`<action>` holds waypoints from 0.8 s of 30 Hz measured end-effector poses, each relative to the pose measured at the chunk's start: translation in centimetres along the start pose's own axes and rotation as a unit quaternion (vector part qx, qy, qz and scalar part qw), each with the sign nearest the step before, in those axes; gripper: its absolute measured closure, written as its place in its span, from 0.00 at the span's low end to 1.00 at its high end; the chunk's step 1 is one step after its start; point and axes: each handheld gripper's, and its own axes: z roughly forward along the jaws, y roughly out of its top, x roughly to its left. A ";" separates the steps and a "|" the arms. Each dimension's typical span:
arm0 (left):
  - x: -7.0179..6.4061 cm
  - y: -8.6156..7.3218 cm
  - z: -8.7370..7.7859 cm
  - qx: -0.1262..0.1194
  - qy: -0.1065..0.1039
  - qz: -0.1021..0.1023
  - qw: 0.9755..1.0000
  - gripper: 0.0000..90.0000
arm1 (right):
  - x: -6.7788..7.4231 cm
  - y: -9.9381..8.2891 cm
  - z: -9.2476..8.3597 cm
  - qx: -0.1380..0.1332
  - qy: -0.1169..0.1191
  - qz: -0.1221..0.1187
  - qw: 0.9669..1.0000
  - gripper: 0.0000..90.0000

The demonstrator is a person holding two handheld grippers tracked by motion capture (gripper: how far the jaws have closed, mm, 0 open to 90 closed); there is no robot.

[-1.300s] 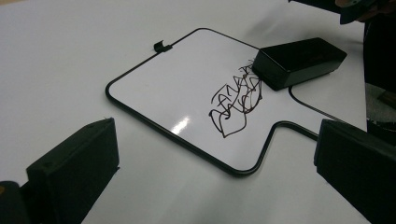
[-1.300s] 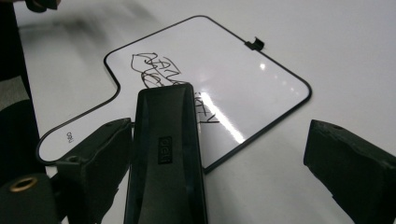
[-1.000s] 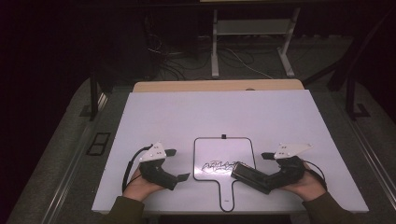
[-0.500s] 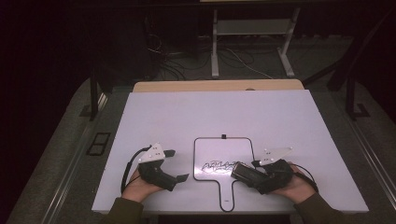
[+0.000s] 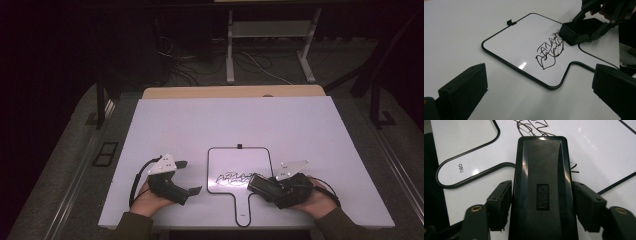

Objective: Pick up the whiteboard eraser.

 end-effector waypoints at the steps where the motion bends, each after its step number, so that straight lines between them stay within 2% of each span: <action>1: 0.0 0.0 0.0 0.000 0.000 0.000 1.000 0.00 | 0.0 0.0 0.0 0.000 -0.003 -0.002 1.000 0.41; 17: 0.0 0.0 0.0 0.002 -0.002 0.001 1.000 0.00 | -0.3 0.3 -0.1 0.010 0.009 -0.004 1.000 0.43; 24: 0.0 0.0 0.0 0.001 -0.002 0.000 1.000 0.00 | -0.5 0.4 -0.4 0.004 0.011 0.000 1.000 0.43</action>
